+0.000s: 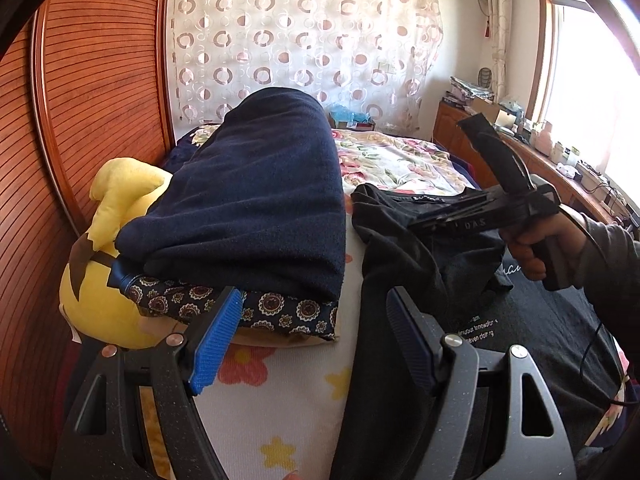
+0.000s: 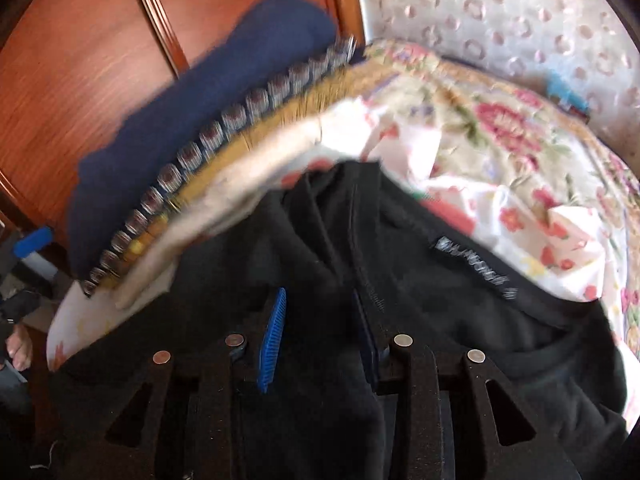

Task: Fold small clothes

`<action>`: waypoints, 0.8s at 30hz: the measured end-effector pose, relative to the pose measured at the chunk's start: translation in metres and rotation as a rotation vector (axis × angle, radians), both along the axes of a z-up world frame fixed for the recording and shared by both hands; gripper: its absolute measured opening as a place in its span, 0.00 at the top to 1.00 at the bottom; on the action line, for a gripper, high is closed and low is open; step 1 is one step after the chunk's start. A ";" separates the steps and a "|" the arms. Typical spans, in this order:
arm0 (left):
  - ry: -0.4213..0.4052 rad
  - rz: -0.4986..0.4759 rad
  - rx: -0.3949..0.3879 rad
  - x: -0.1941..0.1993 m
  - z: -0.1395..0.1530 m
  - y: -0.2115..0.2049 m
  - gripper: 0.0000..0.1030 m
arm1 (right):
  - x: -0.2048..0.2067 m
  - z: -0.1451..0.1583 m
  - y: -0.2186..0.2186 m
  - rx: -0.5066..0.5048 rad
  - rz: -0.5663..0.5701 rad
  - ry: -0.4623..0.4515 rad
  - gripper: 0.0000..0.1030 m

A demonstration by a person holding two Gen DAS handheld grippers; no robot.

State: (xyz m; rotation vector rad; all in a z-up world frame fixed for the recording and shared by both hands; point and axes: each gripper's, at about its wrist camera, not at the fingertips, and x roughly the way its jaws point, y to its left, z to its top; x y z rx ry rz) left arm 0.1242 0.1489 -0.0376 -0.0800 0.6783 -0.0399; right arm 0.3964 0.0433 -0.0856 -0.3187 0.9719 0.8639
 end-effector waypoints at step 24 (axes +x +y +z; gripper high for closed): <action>-0.010 -0.016 0.003 -0.002 -0.002 -0.006 0.26 | -0.037 0.045 -0.006 0.107 -0.056 -0.218 0.73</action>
